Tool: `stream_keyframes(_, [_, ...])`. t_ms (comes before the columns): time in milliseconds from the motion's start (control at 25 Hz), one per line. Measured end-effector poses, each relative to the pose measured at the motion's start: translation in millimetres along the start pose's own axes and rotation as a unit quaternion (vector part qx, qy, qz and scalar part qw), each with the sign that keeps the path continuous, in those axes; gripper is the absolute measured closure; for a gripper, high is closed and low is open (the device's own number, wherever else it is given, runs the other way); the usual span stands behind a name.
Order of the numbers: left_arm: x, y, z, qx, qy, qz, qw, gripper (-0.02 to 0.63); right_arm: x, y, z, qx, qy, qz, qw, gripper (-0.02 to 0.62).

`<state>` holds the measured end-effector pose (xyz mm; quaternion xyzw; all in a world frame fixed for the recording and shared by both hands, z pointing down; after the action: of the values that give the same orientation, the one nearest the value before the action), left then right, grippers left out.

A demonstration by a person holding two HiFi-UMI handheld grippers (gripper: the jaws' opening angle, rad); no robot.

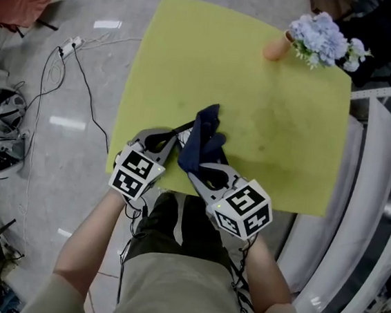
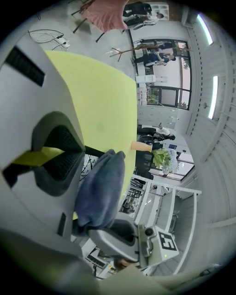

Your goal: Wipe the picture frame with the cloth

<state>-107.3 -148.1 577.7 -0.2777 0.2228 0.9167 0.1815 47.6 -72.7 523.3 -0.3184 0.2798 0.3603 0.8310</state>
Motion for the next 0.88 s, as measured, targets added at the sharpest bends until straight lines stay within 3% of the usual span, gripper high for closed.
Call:
stream_keyframes(200, [1,0,0,-0.002,-0.001,-0.001,1.0,0.6,-24,9,30,-0.011,0.043,-0.021,0.999,0.537])
stream_keyframes(360, [-1,-1,0,-0.006,-0.001,-0.003,1.0,0.6,-29,0,48,-0.018,0.066,-0.012,0.998,0.537])
stream_keyframes(880, [0,1,-1,-0.004,0.001,0.003,1.0,0.6,18,-87,48,-0.091,0.017,0.132,0.987,0.535])
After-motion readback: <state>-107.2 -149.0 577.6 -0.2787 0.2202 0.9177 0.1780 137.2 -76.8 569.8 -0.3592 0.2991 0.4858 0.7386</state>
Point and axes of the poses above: the fingertips, and each gripper's own axes: x backward along the fingers, y to its left, z out of its underside, the point moved 9 cm from there along x, backward along the fingers, and after that the axes turned 12 degrees about z, right-handed, at the moved point
